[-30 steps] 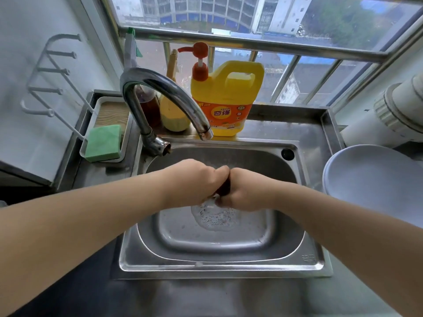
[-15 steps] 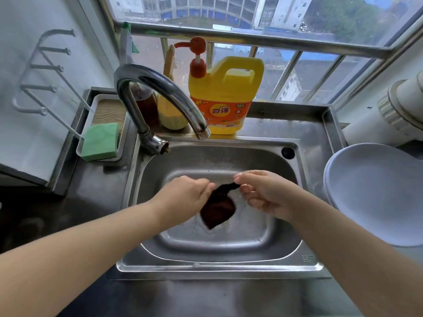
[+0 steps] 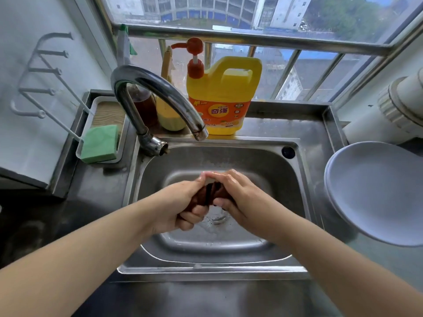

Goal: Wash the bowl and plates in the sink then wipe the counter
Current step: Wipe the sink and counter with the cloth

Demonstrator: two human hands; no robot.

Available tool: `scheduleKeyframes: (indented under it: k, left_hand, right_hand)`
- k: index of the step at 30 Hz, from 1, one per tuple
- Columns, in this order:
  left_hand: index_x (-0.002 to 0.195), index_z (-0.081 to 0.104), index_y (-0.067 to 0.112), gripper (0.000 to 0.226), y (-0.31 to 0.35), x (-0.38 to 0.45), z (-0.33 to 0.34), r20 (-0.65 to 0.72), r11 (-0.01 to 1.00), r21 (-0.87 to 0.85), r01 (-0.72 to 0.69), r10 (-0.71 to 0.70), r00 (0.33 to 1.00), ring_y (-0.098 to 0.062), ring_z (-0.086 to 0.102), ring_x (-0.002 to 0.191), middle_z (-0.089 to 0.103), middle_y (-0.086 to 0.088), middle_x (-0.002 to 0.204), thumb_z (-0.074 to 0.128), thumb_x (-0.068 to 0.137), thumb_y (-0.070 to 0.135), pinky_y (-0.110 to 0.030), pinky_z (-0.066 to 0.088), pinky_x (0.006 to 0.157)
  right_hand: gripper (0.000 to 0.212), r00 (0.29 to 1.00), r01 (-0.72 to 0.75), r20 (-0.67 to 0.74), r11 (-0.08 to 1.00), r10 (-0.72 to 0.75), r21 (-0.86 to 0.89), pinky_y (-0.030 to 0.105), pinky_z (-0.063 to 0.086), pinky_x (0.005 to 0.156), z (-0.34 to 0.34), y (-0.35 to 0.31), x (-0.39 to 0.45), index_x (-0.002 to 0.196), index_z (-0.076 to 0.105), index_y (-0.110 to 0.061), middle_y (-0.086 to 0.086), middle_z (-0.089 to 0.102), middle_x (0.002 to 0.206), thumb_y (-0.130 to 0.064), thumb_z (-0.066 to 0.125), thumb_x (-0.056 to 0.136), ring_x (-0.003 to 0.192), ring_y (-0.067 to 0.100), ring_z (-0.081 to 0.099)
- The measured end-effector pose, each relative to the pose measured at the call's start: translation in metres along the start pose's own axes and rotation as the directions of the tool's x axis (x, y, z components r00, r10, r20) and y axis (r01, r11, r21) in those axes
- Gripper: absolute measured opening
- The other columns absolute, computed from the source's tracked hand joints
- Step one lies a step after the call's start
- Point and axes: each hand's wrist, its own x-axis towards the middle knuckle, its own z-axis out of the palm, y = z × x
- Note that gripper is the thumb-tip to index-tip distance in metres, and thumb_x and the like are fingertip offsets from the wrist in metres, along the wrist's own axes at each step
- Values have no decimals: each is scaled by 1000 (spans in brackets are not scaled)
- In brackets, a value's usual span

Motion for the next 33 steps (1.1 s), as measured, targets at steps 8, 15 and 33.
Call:
scheduleKeyframes:
  k: [8, 15, 33]
  left_hand:
    - [96, 48, 13, 55, -4, -3, 7, -45, 917, 311, -249, 276, 960, -7, 34, 38, 45, 7, 46, 73, 61, 46, -18, 27, 34]
    - [86, 62, 11, 16, -13, -1, 3, 43, 733, 568, -375, 429, 902, -6, 41, 46, 49, 10, 53, 58, 92, 25, -19, 34, 44]
    - [69, 54, 7, 8, 27, -21, 18, -39, 601, 798, -46, 127, 991, -13, 39, 39, 47, 2, 44, 57, 73, 1, -20, 31, 38]
  right_hand:
    - [37, 935, -349, 200, 863, 293, 364, 34, 46, 97, -9, -9, 6, 130, 48, -24, -3, 60, 118, -40, 35, 100, 108, 11, 56]
    - [26, 792, -595, 259, 602, 554, 533, 27, 45, 50, 1, -19, 8, 108, 46, -20, -3, 59, 79, -43, 40, 97, 61, 9, 57]
    - [40, 997, -23, -77, 874, -16, -485, 24, 37, 34, -4, -38, 11, 69, 60, -8, 4, 57, 54, -14, 89, 43, 35, 22, 51]
